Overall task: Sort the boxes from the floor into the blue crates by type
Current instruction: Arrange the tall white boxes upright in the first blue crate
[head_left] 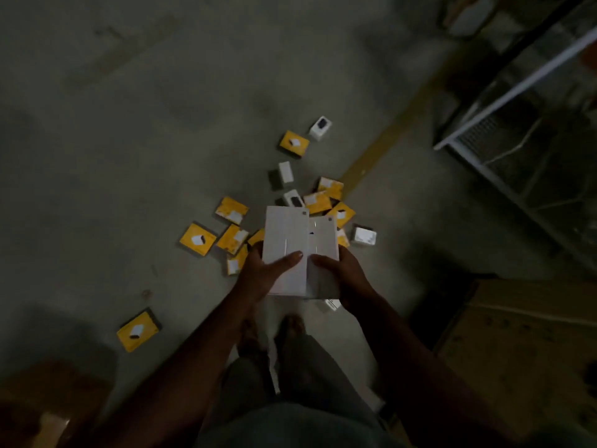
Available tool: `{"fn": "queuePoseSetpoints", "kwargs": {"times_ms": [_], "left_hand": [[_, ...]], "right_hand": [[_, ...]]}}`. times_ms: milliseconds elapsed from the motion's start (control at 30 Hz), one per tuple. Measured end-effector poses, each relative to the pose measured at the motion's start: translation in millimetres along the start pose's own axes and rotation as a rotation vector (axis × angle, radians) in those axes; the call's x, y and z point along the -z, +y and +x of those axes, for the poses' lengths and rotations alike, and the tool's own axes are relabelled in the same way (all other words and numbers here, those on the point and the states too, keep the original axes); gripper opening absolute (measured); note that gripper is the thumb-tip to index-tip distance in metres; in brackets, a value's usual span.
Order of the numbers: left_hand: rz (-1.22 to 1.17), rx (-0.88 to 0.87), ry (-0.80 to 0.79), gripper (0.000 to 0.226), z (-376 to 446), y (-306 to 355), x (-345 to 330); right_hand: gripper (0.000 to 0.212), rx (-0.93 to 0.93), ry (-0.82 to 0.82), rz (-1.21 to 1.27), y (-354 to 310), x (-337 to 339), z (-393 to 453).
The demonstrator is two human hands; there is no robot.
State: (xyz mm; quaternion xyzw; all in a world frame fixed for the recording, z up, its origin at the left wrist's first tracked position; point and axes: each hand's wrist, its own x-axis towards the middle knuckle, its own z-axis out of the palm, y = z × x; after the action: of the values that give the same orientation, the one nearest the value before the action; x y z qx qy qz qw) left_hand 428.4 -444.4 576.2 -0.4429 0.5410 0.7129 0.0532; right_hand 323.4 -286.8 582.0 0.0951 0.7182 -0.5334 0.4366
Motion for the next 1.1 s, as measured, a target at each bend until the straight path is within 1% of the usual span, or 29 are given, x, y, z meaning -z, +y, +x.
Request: {"fn": "queuePoseSetpoints", "kwargs": {"times_ms": [67, 100, 133, 200, 233, 300, 367, 467, 533, 600, 633, 700, 733, 767, 867, 1000, 1100], "left_hand": [[0.07, -0.024, -0.035, 0.09, -14, 10, -27], [0.092, -0.038, -0.059, 0.092, -20, 15, -41], [0.111, -0.055, -0.1, 0.084, -26, 22, -57], [0.14, -0.067, -0.197, 0.062, -36, 34, -94], [0.159, -0.067, -0.251, 0.06, -39, 37, -115], [0.188, -0.071, -0.336, 0.073, -40, 42, -162], [0.205, -0.091, -0.369, 0.083, -40, 44, -217], [0.226, -0.1, -0.351, 0.093, -39, 48, -309], [0.208, -0.098, -0.354, 0.097, -35, 52, -369], [0.198, -0.078, -0.351, 0.098, -36, 60, -424], [0.195, -0.071, -0.352, 0.094, -38, 67, -450], [0.182, -0.089, -0.355, 0.075, -44, 84, -496], [0.189, -0.107, -0.343, 0.067, -46, 93, -515], [0.204, -0.135, -0.331, 0.065, -48, 103, -532], [0.258, -0.227, -0.364, 0.073, -47, 139, -579], [0.243, -0.305, -0.407, 0.068, -32, 186, -644], [0.247, -0.356, -0.416, 0.078, -7, 216, -693]], "right_hand": [[0.044, -0.047, -0.035, 0.24, -5, 25, -30], [0.041, -0.067, -0.031, 0.346, -7, 40, -43], [0.041, -0.058, 0.0, 0.431, -7, 56, -55], [0.035, 0.011, 0.07, 0.514, -1, 91, -73], [0.034, 0.058, 0.08, 0.538, 3, 110, -80], [0.04, 0.131, 0.06, 0.586, 13, 150, -89], [0.051, 0.163, 0.05, 0.631, 18, 193, -91], [0.053, 0.171, 0.126, 0.617, 16, 276, -90], [0.06, 0.157, 0.17, 0.581, 10, 338, -91], [0.064, 0.154, 0.265, 0.548, -1, 399, -93], [0.06, 0.168, 0.316, 0.527, -6, 427, -95], [0.051, 0.222, 0.369, 0.494, -22, 474, -99], [0.052, 0.244, 0.383, 0.475, -30, 493, -100], [0.055, 0.259, 0.394, 0.455, -39, 512, -99], [0.059, 0.306, 0.407, 0.468, -68, 558, -88], [0.058, 0.386, 0.44, 0.484, -113, 615, -65], [0.057, 0.442, 0.509, 0.472, -148, 659, -42]]}}
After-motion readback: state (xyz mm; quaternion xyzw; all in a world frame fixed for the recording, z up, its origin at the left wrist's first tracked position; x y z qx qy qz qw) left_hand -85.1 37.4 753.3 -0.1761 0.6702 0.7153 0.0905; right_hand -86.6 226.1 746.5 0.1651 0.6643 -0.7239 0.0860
